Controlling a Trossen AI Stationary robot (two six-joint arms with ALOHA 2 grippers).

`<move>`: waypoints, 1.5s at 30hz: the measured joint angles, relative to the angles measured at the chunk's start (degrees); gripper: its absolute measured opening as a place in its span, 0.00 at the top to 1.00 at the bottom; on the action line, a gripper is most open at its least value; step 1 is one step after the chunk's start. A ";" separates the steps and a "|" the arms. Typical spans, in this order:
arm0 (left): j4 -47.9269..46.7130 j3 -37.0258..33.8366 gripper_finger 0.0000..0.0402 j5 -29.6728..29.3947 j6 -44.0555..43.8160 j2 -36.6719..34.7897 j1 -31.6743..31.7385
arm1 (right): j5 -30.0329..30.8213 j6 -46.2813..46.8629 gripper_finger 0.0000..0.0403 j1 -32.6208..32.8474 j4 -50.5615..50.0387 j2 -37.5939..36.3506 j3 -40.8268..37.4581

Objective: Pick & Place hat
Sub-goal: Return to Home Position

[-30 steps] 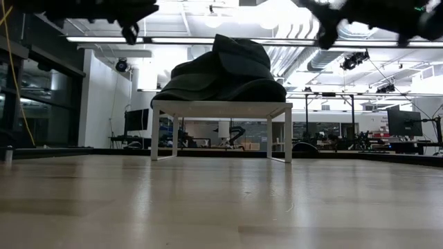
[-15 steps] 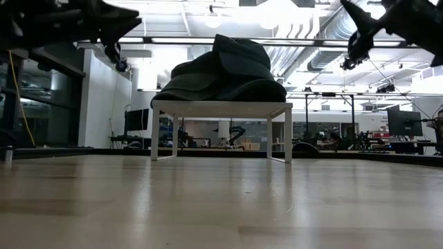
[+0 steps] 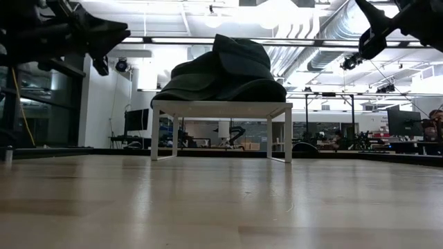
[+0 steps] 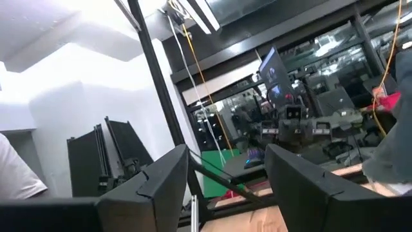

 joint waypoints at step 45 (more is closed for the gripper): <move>-12.50 -2.53 0.83 3.18 11.39 -9.27 0.02 | 7.95 -12.69 0.50 -0.02 -22.15 -6.70 -2.60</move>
